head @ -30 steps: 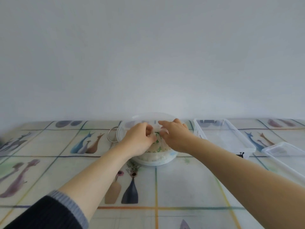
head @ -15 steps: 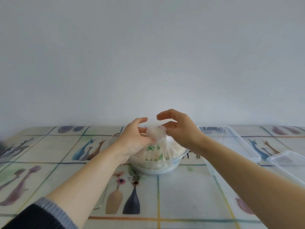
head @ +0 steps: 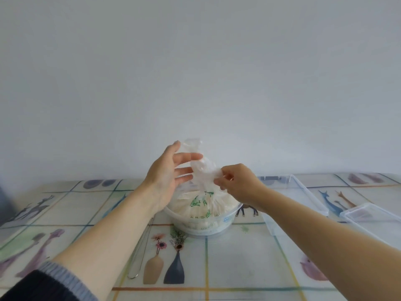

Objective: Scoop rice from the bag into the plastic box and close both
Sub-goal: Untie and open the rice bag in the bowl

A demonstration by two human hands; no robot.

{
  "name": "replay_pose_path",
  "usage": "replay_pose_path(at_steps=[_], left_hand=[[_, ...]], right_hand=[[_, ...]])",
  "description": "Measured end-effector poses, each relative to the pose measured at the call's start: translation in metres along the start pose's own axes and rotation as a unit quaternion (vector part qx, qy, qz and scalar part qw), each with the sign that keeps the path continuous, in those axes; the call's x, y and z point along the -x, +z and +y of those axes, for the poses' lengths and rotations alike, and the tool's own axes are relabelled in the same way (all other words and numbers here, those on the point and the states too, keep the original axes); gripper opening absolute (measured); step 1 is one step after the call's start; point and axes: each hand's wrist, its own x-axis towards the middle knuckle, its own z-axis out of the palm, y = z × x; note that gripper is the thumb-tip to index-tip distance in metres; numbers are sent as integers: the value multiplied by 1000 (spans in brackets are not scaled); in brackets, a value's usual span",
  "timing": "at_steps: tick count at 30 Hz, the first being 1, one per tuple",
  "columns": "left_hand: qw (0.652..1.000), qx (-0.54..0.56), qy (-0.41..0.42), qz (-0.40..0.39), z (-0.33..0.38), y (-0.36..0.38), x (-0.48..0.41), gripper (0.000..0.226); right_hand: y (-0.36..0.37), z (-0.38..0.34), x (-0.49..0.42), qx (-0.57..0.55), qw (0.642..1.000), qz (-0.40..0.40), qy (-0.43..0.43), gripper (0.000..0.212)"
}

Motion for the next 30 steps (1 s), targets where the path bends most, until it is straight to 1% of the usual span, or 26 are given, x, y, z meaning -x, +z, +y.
replay_pose_path(at_steps=[1,2,4,5,6,7,8,10,11,13,14,16,18,20,21,22,24,25,26,27,28,29,30], left_hand=[[1000,-12,9,5,0,0,1,36],[999,-53,9,-4,-3,1,3,43],[990,-137,-8,-39,-16,8,4,89],[987,-156,-20,-44,-20,12,5,103],[986,-162,-23,-41,-24,16,6,105],[986,-165,-22,-32,-26,17,6,96],[985,-172,-16,-21,-26,16,3,77],[975,-222,-1,1,-23,12,0,32],[972,-234,20,16,-20,9,0,28],[967,-244,62,26,-14,5,0,53],[965,-246,80,33,-10,2,1,56],[975,-208,72,35,-1,-3,4,47],[993,-112,38,4,8,-9,8,32],[998,-38,24,-51,16,-15,11,34],[997,-29,24,-65,21,-16,14,39],[996,-30,26,-75,24,-16,16,47],[994,-57,20,-90,26,-10,19,63],[991,-80,14,-104,26,-6,21,69],[986,-97,3,-135,26,-3,23,71],[977,-97,-10,-187,27,-1,24,68],[966,-82,-14,-244,28,0,25,62],[958,-59,-9,-281,29,0,26,55],[960,-37,-3,-276,29,1,26,51]], right_hand=[[-1,0,2,-31,1000,7,2,20],[-2,0,3,-67,998,11,3,19],[-2,-2,4,-142,990,17,4,17],[-4,-3,4,-162,987,18,3,17],[-6,-5,4,-170,985,18,1,19],[-8,-6,4,-173,985,20,-1,21],[-12,-6,4,-175,984,25,-2,24],[-20,-5,4,-175,984,39,2,27],[-23,-4,4,-169,985,46,6,27],[-25,-2,3,-154,986,59,16,26],[-25,-1,1,-152,986,64,19,25],[-23,-2,-2,-155,985,77,25,23],[-21,-5,-5,-176,979,92,36,23],[-21,-10,-7,-215,969,111,51,23],[-22,-14,-7,-229,964,127,47,25],[-23,-18,-5,-232,961,151,27,27],[-25,-32,0,-221,955,191,-54,28],[-26,-39,3,-217,953,188,-98,26],[-26,-47,7,-209,955,167,-132,26],[-25,-53,10,-192,961,135,-149,28],[-24,-57,12,-165,969,102,-151,32],[-22,-59,14,-132,978,75,-140,38],[-20,-58,14,-102,986,56,-117,44]])
